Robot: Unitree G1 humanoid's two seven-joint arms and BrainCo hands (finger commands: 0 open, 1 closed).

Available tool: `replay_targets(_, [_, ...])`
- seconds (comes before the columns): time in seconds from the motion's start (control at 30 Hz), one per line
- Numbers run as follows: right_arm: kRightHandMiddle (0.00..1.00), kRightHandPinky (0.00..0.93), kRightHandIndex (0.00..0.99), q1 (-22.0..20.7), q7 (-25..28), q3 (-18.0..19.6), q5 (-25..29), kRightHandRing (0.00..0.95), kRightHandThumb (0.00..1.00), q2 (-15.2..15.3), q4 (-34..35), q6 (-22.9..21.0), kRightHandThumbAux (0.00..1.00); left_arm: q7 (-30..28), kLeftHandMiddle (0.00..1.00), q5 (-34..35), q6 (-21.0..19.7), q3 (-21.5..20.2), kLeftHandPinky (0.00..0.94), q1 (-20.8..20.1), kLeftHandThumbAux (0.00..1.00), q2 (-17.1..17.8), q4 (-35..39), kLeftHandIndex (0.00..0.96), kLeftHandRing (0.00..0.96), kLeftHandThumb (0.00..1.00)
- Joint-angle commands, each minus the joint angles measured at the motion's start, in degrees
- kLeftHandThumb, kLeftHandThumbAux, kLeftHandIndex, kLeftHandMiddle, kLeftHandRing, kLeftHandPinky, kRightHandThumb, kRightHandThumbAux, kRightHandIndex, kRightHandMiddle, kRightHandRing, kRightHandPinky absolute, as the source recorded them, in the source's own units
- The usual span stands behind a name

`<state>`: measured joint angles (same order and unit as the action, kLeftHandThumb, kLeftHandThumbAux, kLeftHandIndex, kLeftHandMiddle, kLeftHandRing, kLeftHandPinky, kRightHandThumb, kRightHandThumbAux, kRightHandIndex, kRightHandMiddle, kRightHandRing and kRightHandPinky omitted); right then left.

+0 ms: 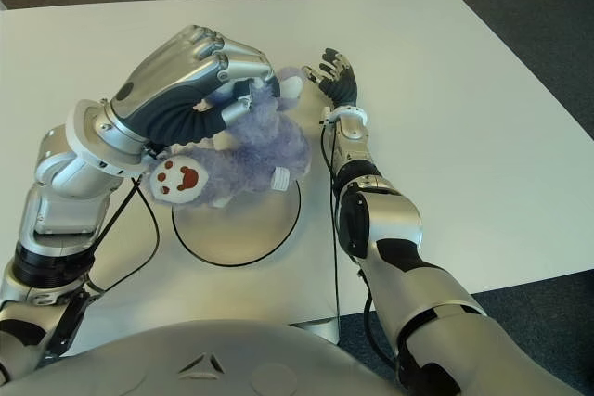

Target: Put the doll into the plate.

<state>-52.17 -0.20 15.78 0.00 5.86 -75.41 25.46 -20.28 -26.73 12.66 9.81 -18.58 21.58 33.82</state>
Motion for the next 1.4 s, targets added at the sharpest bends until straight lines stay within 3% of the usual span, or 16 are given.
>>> replay_targets(0.03, [0.162,0.177,0.173,0.9,-0.1,-0.1,0.3,0.153,0.236,0.0,-0.2,0.1,0.855,-0.9,0.487,0.8,2.4,-0.2,0.819,-0.3,0.669,1.8,-0.4,0.436,0.763,0.842])
replay_targets(0.23, [0.165,0.175,0.190,1.0,-0.2,0.1,0.5,0.152,0.286,-0.1,-0.2,0.2,0.851,0.5,0.544,-2.5,6.7,-1.0,0.799,-0.6,0.680,4.2,-0.9,0.371,0.741,0.834])
replay_targets(0.5, [0.184,0.180,0.222,1.0,0.1,0.5,1.0,0.160,0.354,-0.3,-0.1,0.4,0.850,3.1,0.487,-11.5,10.1,-1.9,0.782,-0.8,0.678,5.5,-0.5,0.380,0.699,0.836])
replay_targets(0.7, [0.194,0.186,0.230,0.9,0.2,0.8,1.2,0.169,0.386,-0.4,-0.1,0.3,0.851,3.0,0.477,-10.9,13.7,-2.7,0.782,-3.8,0.679,7.9,-4.2,0.380,0.686,0.836])
replay_targets(1.0, [0.202,0.185,0.240,0.9,0.0,1.0,1.2,0.174,0.439,-0.7,0.0,0.5,0.846,11.1,0.473,-14.2,23.2,-2.7,0.800,-6.9,0.680,7.5,-8.1,0.374,0.698,0.836])
replay_targets(1.4, [0.208,0.189,0.245,0.9,0.1,1.1,1.2,0.180,0.462,-0.7,0.0,0.8,0.841,11.4,0.475,-14.1,25.4,-2.7,0.815,-8.0,0.681,8.1,-9.5,0.372,0.716,0.835])
